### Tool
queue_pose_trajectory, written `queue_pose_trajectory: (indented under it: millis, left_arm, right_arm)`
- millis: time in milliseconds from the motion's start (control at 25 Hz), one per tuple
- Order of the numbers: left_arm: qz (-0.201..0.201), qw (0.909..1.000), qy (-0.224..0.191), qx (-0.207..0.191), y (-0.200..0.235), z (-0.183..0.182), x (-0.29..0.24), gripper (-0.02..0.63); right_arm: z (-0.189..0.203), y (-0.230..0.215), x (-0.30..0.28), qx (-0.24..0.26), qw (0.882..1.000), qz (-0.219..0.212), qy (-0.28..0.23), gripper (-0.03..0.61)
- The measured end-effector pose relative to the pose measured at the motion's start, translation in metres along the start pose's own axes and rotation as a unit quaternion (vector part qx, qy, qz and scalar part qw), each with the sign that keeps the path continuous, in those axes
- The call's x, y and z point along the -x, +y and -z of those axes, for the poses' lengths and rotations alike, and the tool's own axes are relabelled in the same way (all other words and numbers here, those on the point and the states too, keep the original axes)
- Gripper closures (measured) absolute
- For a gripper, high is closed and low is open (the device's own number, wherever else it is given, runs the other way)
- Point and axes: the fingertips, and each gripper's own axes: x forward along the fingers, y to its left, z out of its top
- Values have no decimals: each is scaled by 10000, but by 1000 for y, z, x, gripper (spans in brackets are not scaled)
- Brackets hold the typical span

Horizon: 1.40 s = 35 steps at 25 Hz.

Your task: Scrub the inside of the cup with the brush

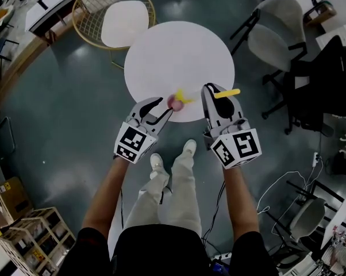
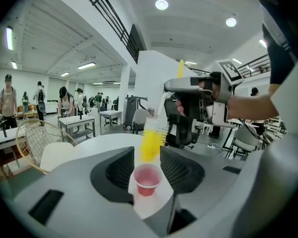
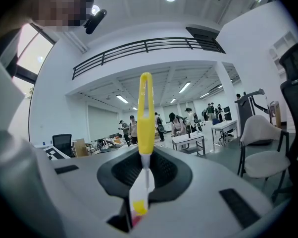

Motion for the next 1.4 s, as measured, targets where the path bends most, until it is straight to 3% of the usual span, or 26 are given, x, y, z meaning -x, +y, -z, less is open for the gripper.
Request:
queue_pose_trajectory:
  millis: [520,880,1080,1400]
  left_arm:
    - [-7,9996,236,-148,4,33,-14,390]
    - [244,9981,464,-321,-4,59,-39,261]
    - [168,9977,532,-388,-1,68,-48,204]
    - [276,9960,770,-372,-2,87,-59,183]
  right_arm:
    - [8,4,-3,-8,10000,-27,17,531]
    - [3,10,-5,0,10000,-82,-24,531]
    - [3,13,-4,11,10000,-84,-48,531]
    - [7,18,-4,-29,9999,-108,-43,531]
